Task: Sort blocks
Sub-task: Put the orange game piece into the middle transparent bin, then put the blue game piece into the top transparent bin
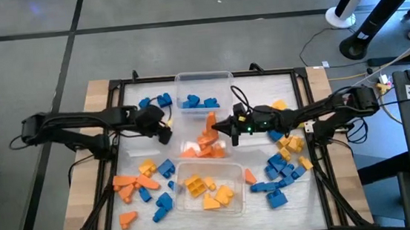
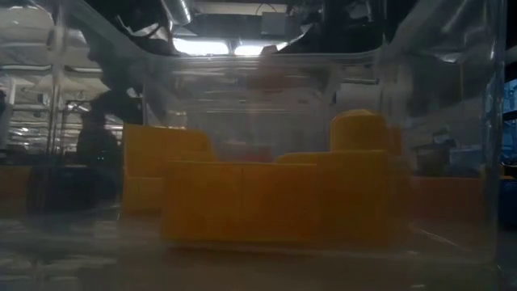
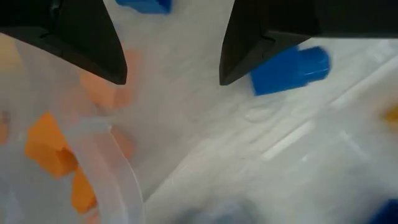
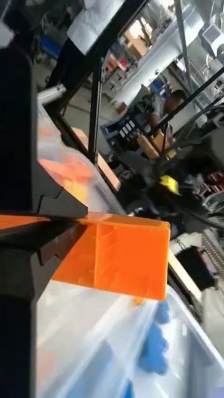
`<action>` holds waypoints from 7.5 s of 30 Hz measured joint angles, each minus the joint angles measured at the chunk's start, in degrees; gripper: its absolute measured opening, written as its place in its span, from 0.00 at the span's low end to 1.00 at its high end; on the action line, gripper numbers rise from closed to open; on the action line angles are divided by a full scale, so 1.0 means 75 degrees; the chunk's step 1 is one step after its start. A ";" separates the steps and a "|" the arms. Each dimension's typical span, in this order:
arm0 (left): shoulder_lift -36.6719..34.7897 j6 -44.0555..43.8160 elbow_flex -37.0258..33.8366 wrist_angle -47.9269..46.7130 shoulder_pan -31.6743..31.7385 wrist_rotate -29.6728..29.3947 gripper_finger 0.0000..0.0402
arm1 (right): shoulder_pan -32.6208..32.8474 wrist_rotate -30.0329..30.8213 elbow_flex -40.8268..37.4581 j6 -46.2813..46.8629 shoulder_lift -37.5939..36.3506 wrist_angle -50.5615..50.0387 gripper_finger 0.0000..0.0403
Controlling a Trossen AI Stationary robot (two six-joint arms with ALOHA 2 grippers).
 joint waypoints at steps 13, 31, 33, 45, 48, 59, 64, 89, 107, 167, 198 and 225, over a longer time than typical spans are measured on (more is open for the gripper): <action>-0.0311 0.0301 0.0153 -0.0446 -0.0298 0.0490 0.61 | 0.0000 -0.0601 0.0081 -0.0656 0.0025 -0.0182 0.05; -0.1044 -0.0728 0.0370 -0.2125 -0.0292 -0.0784 0.61 | 0.0000 -0.0680 0.0073 -0.1051 0.0019 -0.0477 0.36; -0.1045 -0.0673 0.0370 -0.2113 -0.0292 -0.0784 0.61 | 0.0000 -0.1097 0.0073 -0.1011 0.0021 -0.0552 0.35; -0.1039 -0.0260 0.0370 -0.2058 -0.0292 -0.0786 0.61 | 0.0000 -0.2070 0.0061 -0.0540 -0.0526 -0.1494 0.26; -0.1039 0.0275 0.0370 -0.1962 -0.0292 -0.0784 0.61 | 0.0000 -0.1880 0.0067 -0.0614 -0.0609 -0.1923 0.23; -0.0932 0.3245 0.0370 -0.1927 -0.0292 -0.0787 0.61 | 0.0000 -0.2031 0.0071 -0.1011 -0.0753 -0.1284 0.20; -0.0595 0.5853 0.0370 -0.1759 -0.0293 -0.0786 0.61 | 0.0000 -0.2028 0.0075 -0.1272 -0.1016 -0.0489 0.20; 0.2313 1.0136 -0.0405 -0.0351 0.0908 -0.0786 0.61 | 0.0000 -0.2019 0.0076 -0.2036 -0.1872 -0.0386 0.20; 0.1944 0.8336 -0.0307 -0.1244 0.1036 -0.0125 0.29 | 0.0000 -0.2782 0.0076 -0.2047 -0.2966 -0.0787 0.20; 0.2339 0.6849 0.1600 0.5017 0.1838 -0.1048 0.59 | 0.0001 -0.2674 0.0079 -0.1569 -0.5338 -0.9278 0.37; 0.2333 0.6784 0.1600 0.4986 0.1835 -0.1047 0.59 | 0.2793 -0.2178 0.0079 0.4468 -0.3362 -1.0271 0.45; 0.2333 0.6781 0.1600 0.4983 0.1832 -0.1044 0.59 | 0.3757 -0.1827 0.0085 0.6019 -0.1107 -0.9275 0.44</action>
